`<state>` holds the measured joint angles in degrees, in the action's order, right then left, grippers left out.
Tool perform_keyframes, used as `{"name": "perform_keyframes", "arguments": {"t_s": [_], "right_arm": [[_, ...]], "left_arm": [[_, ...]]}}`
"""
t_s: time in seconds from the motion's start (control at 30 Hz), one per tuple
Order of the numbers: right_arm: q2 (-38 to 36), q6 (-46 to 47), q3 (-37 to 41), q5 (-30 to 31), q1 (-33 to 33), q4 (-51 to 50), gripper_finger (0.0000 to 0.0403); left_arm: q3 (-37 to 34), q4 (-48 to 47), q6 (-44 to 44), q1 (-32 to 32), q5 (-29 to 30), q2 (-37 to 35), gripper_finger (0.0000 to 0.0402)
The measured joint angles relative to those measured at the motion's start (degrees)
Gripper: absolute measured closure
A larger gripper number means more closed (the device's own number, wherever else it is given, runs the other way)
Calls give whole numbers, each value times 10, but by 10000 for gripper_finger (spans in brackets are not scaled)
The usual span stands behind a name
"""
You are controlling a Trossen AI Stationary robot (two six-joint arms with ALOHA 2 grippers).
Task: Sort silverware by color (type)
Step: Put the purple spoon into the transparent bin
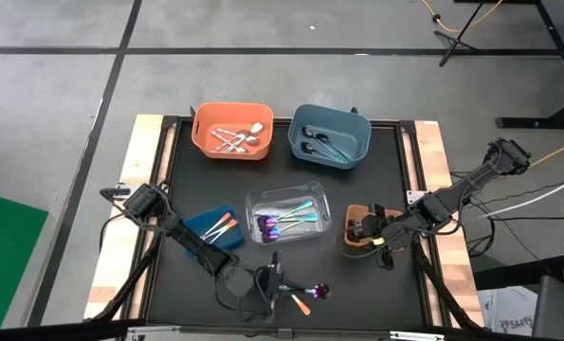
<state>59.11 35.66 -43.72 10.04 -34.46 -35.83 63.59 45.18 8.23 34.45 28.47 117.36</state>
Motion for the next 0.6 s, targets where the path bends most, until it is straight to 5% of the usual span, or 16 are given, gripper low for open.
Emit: {"name": "perform_keyframes", "arguments": {"t_s": [0.27,0.6], "right_arm": [[0,0,0,4,0,1,260],[0,0,0,92,0,24,260]], "left_arm": [[0,61,-74,-14,0,0,384],[0,150,-167,-41,2,-1,384]]}}
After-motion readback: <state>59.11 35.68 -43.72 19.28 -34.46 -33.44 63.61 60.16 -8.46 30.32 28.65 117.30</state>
